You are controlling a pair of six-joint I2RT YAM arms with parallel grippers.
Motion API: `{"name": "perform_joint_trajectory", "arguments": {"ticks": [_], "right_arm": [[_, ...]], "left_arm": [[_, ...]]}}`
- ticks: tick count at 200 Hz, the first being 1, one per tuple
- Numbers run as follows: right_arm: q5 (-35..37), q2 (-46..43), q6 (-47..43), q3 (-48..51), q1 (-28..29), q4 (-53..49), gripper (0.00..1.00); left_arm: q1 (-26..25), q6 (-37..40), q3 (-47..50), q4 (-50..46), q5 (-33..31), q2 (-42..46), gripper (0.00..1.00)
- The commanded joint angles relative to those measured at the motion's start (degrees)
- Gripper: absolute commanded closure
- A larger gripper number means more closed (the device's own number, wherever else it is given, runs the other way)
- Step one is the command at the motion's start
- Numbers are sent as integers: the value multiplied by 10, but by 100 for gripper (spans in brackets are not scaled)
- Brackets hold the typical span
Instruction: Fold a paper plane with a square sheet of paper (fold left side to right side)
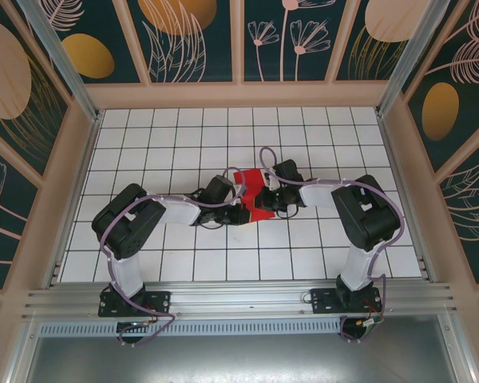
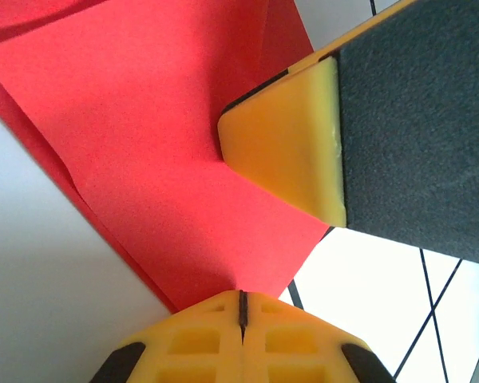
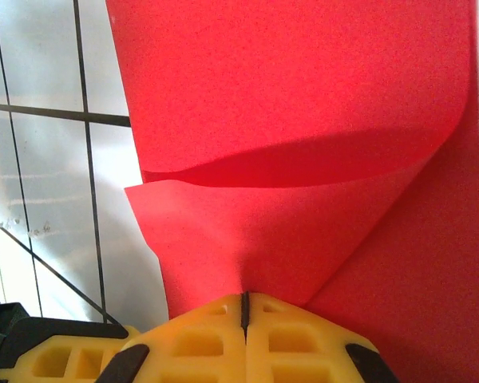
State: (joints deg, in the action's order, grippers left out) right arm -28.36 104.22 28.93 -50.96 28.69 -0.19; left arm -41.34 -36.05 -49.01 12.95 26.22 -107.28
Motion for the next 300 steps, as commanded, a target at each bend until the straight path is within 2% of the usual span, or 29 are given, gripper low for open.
{"name": "perform_joint_trajectory", "arguments": {"ticks": [1, 217, 245, 292, 300], "right_arm": [[56, 24, -17, -17, -27, 2, 100], [47, 72, -49, -97, -107, -17, 100], [50, 50, -51, -90, -111, -20, 100], [53, -46, -44, -30, -111, -7, 100], [59, -64, -42, -12, -111, -2, 96]], "left_arm": [[-1, 13, 27, -70, -44, -21, 100], [-1, 12, 36, -66, -48, -5, 100], [-1, 8, 36, -59, -44, -1, 100], [-1, -19, 44, -6, -21, 35, 100], [0, -23, 41, -2, -23, 47, 99]]}}
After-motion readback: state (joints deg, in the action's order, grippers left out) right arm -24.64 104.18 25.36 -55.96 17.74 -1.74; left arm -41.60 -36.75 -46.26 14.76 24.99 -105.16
